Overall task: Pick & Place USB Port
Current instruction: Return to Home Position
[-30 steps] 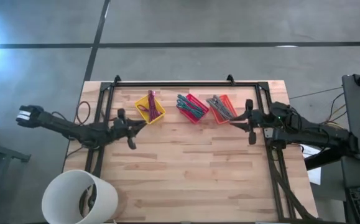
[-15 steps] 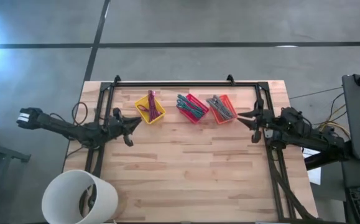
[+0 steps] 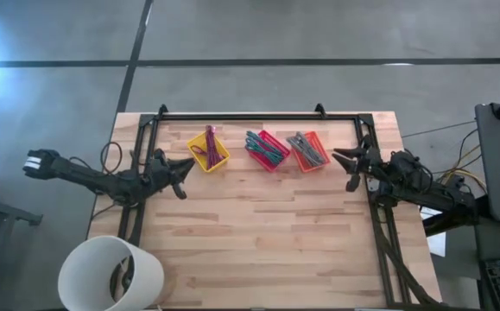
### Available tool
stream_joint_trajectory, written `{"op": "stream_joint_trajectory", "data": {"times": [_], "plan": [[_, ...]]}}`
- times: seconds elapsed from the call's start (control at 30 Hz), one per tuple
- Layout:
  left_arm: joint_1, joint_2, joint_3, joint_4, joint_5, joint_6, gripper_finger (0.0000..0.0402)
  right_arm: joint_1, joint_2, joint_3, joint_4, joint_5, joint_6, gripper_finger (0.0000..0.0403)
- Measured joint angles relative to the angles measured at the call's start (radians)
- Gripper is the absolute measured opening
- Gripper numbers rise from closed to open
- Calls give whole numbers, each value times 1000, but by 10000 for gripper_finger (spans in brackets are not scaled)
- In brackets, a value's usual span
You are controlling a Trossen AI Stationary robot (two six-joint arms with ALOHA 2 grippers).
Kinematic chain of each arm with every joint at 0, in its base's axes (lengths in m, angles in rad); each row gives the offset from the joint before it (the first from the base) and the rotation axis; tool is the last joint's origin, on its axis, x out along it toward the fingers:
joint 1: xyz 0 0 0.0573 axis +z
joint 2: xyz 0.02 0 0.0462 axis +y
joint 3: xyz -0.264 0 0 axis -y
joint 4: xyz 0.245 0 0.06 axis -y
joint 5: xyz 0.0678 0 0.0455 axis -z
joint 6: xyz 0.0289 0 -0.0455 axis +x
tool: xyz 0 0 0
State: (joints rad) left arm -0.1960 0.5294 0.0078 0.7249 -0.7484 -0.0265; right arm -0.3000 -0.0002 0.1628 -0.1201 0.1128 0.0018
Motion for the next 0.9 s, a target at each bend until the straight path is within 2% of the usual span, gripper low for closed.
{"op": "stream_joint_trajectory", "data": {"times": [0.3,0.47,0.73,0.9], "plan": [[0,8,-1,-17,6,-2,55,1,0,-85,65,-4,49,82],[0,8,-1,-24,5,-2,55,1,0,-153,175,-4,42,73],[-1,8,-2,-81,6,-37,55,-1,32,-154,154,28,-28,70],[-1,8,-2,-150,6,-69,55,-1,57,-154,154,28,50,78]]}}
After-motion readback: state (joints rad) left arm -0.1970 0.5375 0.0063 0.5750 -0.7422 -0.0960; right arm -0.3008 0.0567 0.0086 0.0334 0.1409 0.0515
